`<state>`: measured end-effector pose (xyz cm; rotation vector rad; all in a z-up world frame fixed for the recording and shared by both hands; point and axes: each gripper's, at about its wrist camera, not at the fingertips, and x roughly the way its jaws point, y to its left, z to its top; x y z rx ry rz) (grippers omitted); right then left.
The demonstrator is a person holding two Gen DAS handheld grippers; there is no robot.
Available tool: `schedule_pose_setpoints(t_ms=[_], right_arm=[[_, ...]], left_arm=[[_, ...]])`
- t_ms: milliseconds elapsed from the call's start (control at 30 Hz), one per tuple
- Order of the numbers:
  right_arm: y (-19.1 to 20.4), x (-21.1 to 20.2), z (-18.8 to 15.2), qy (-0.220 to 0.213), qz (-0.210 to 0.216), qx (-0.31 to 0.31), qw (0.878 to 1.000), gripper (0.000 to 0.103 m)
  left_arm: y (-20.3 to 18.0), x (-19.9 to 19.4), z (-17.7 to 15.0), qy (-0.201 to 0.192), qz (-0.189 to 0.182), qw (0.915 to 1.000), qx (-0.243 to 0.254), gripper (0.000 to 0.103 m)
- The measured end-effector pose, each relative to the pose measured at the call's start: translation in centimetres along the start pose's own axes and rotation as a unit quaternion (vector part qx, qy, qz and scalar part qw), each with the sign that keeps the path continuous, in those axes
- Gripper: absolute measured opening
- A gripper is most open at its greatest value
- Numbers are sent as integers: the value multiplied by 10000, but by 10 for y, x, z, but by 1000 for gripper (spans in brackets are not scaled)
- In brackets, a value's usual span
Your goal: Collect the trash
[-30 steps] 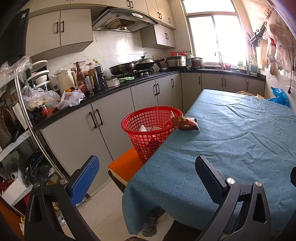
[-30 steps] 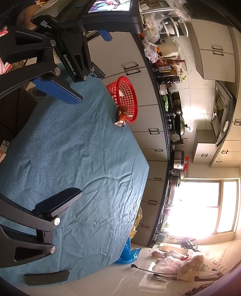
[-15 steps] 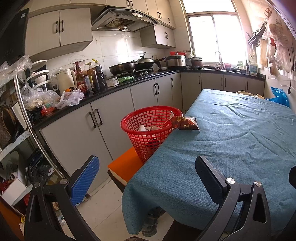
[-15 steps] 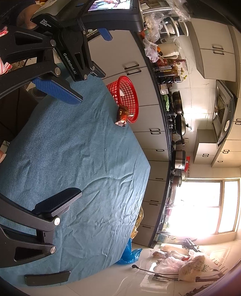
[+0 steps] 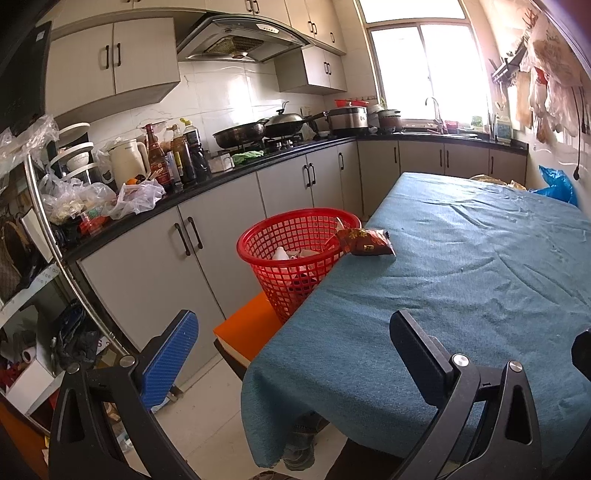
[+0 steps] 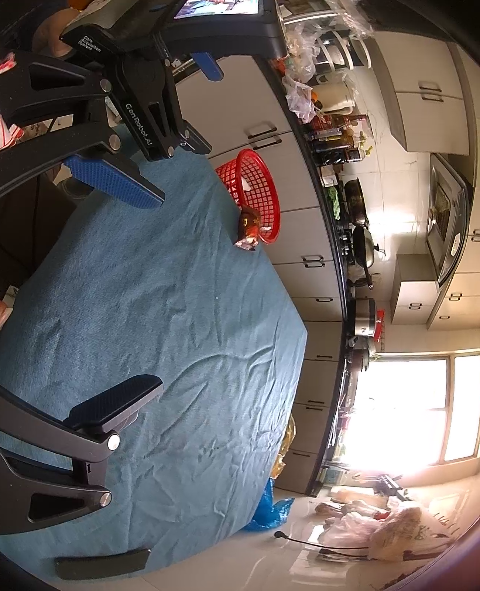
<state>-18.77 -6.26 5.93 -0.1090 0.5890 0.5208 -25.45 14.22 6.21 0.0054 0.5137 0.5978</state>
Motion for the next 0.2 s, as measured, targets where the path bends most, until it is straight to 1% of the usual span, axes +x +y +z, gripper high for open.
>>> schedule_pose_setpoints(t_ms=[100, 167, 200], right_arm=[[-24, 6, 5, 49, -94, 271, 9996, 94], [-50, 12, 10, 59, -408, 481, 9980, 95], [-68, 17, 11, 114, -627, 601, 9962, 98]], left_arm=[[-8, 0, 2, 54, -81, 9999, 112, 103], [-20, 4, 10, 68, -252, 9995, 190, 103], [-28, 4, 14, 81, -456, 9986, 237, 103]])
